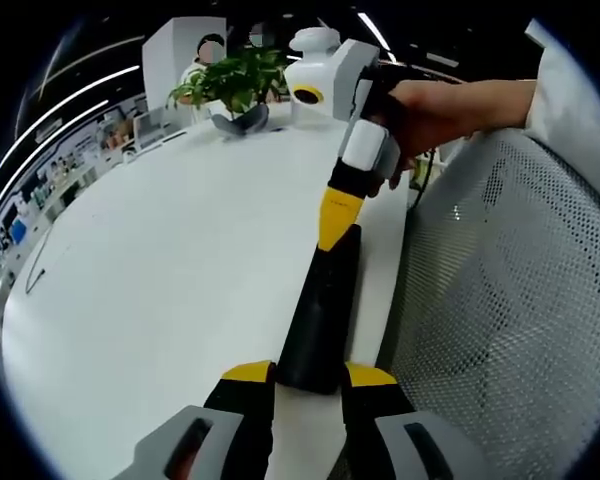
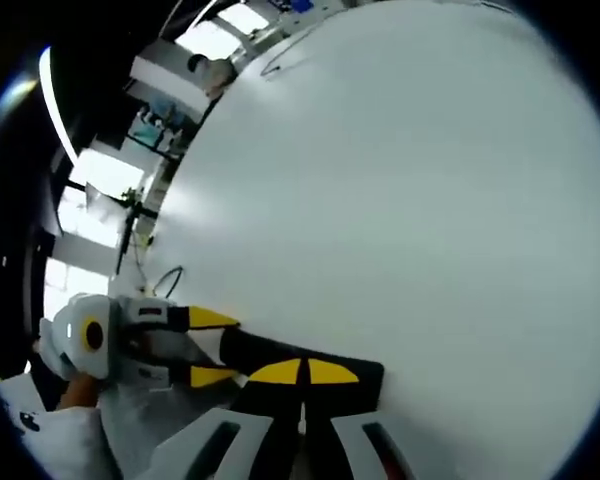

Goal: Press the specified remote control buttons in sequence, fully releasing each button before pressing the next.

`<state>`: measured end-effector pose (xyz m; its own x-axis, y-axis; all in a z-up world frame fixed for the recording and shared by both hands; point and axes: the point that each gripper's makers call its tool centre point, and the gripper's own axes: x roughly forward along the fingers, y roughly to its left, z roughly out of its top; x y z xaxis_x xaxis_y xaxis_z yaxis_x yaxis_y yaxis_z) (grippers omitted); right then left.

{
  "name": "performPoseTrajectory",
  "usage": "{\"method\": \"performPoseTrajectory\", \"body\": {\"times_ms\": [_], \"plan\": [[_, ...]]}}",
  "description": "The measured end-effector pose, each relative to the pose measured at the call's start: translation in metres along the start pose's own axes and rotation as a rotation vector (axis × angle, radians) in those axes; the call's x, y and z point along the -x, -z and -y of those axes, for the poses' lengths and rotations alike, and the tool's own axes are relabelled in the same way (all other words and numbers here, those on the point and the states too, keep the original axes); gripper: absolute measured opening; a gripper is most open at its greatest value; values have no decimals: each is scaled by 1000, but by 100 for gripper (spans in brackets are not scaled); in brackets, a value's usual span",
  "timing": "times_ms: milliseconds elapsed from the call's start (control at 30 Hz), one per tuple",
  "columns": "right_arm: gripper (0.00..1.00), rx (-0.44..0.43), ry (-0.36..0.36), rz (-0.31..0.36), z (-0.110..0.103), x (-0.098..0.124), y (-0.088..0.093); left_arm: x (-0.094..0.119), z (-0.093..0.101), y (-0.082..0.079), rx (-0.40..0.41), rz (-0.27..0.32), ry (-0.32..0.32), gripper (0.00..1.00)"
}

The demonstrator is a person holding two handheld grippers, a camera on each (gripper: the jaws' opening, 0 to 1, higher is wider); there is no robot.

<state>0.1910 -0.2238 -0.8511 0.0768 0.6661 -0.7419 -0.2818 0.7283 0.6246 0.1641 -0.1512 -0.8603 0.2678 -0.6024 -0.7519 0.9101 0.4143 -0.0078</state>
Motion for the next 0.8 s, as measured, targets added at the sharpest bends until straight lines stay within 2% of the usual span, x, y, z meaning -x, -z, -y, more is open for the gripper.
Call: {"method": "performPoseTrajectory", "body": {"times_ms": [133, 333, 433, 533, 800], "plan": [[0, 49, 21, -8, -2, 0, 1, 0, 0, 0, -2, 1, 1, 25], [0, 40, 32, -1, 2, 4, 1, 0, 0, 0, -9, 1, 5, 25], [0, 23, -5, 12, -4, 4, -1, 0, 0, 0, -9, 2, 5, 25], [0, -23, -33, -31, -6, 1, 6, 0, 1, 0, -8, 2, 5, 25], [0, 20, -41, -67, -12, -4, 11, -1, 1, 0, -9, 10, 2, 25]]}}
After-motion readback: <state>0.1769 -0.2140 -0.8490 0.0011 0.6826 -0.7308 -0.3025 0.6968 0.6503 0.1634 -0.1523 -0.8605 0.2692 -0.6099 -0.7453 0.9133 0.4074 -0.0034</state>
